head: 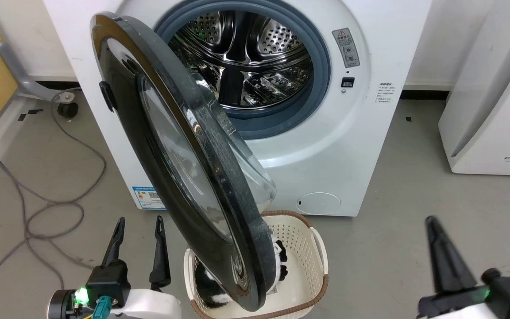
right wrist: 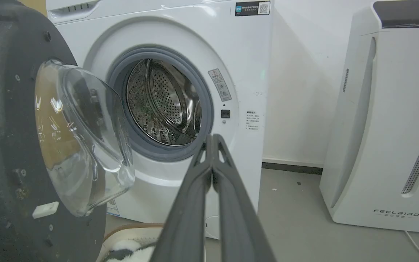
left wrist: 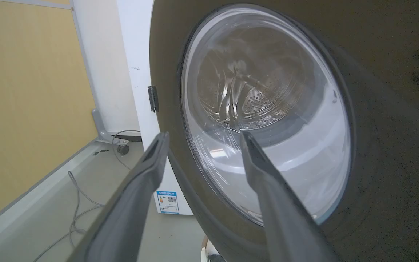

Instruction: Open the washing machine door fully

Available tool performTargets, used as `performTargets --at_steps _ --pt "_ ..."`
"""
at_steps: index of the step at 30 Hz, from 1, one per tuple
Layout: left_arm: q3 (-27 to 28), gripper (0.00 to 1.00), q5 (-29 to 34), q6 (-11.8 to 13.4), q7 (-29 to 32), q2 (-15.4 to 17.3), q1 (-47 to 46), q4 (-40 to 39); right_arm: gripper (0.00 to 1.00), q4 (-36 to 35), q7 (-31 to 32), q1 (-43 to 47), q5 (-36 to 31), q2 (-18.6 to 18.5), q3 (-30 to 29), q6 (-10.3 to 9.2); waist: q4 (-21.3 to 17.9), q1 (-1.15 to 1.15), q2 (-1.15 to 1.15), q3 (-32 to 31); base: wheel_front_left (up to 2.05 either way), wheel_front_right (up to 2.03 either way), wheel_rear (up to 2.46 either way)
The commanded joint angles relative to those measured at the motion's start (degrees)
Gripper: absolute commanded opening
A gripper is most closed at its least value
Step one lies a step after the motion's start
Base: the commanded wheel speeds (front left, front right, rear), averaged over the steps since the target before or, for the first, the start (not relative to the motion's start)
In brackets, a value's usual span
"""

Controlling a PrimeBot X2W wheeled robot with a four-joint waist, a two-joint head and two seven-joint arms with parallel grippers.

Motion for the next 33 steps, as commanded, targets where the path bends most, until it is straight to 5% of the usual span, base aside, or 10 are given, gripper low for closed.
performTargets --at_steps 1,2,3,4,5,12,13,14,15,33 --pt "0.0 1.00 0.2 -0.2 -0.3 0.1 0.4 -0.1 0.00 1.0 -0.3 0.8 0.3 0.4 0.9 0.05 0.1 0.00 0.00 0.0 0.00 0.00 0.00" --pt "0.0 1.00 0.2 -0.2 -0.3 0.1 0.4 -0.1 0.00 1.6 -0.3 1.0 0.6 0.4 1.2 0.05 0.1 0.00 0.00 0.0 0.00 0.00 0.00" --pt "0.0 1.00 0.1 -0.2 -0.3 0.1 0.3 0.0 0.18 2.0 -0.3 1.1 0.9 0.5 1.3 0.05 0.1 0.00 0.00 -0.1 0.00 0.00 0.00" --pt "0.0 1.00 0.1 -0.1 -0.3 0.1 0.3 0.0 0.86 2.5 -0.3 1.2 1.2 0.7 1.4 0.05 0.2 0.00 0.00 -0.1 0.00 0.00 0.00" --pt "0.0 1.00 0.0 -0.1 -0.3 0.1 0.3 0.1 1.00 2.8 -0.3 1.3 1.2 0.8 1.3 0.05 0.2 0.00 0.00 -0.1 0.00 0.00 0.00" --pt "0.8 1.00 -0.4 0.3 -0.3 0.1 0.2 -0.5 1.00 3.2 -0.3 1.7 -0.6 1.3 0.3 0.05 0.7 0.00 0.00 -0.4 0.00 0.00 0.00" --pt "1.0 0.94 -0.4 0.2 -0.3 0.1 0.2 -0.7 1.00 3.2 -0.3 1.8 -0.9 1.3 0.3 0.05 0.7 0.00 0.00 -0.4 0.00 0.00 0.00" --pt "1.2 0.36 -0.2 0.2 -0.3 0.1 0.1 -1.1 1.00 3.2 -0.3 1.9 -1.3 1.4 0.3 0.05 0.7 0.00 0.00 -0.4 0.00 0.00 0.00" --pt "1.4 0.00 -0.2 0.1 -0.3 0.1 0.0 -1.5 1.00 3.1 -0.3 1.9 -1.8 1.4 0.3 0.05 0.7 0.00 0.00 -0.4 0.00 0.00 0.00" --pt "-2.4 0.00 1.3 -1.7 -0.3 0.1 -6.7 -21.9 1.00 0.4 -0.3 2.7 -1.0 1.7 -1.2 0.05 0.6 0.00 0.00 -0.7 0.00 0.00 0.00"
